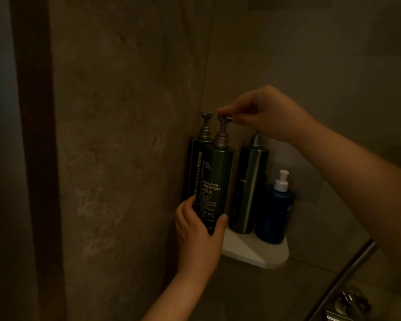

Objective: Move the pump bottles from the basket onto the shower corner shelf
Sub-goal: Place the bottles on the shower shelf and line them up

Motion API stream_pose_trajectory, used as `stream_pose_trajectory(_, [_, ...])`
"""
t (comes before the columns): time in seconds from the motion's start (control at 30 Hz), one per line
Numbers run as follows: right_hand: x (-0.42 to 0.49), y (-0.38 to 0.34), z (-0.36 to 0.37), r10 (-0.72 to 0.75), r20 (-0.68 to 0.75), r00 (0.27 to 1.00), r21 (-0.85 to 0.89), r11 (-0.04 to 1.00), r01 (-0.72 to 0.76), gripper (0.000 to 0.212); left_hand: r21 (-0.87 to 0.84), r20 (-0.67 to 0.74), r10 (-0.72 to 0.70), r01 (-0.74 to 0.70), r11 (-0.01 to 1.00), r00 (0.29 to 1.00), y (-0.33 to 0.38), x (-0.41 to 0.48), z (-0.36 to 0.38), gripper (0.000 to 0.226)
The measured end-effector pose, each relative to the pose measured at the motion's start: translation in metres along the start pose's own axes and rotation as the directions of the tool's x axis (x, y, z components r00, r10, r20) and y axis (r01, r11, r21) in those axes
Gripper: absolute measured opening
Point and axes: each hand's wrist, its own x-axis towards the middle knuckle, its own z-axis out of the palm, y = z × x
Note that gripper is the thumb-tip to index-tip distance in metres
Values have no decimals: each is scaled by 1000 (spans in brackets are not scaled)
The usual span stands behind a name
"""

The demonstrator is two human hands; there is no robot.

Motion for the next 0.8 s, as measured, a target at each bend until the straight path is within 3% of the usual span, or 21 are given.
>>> stream_pose_trajectory(0.17, [-1,-1,1,5,-11,1000,21,1000,-5,33,-195,119,-9,33,980,993,-1,-6,-5,61])
stream_pose_trajectory(0.27, [-2,-2,1,4,-11,1000,34,999,-4,34,-215,128,-8,36,976,992,-5,-5,-6,63])
stream_pose_trajectory(0.4, [-2,2,1,22,-7,1000,45,999,-22,33,-133,92,11,1,991,996,-5,-3,-5,69])
stream_pose_trajectory(0.6, [-2,5,3,20,-29,999,44,999,-19,32,130,11,75,-76,989,997,0,-1,1,74])
stream_pose_trajectory(0.8, [-1,7,4,41,-43,998,45,998,-39,32,132,-14,31,-29,991,999,2,5,5,70])
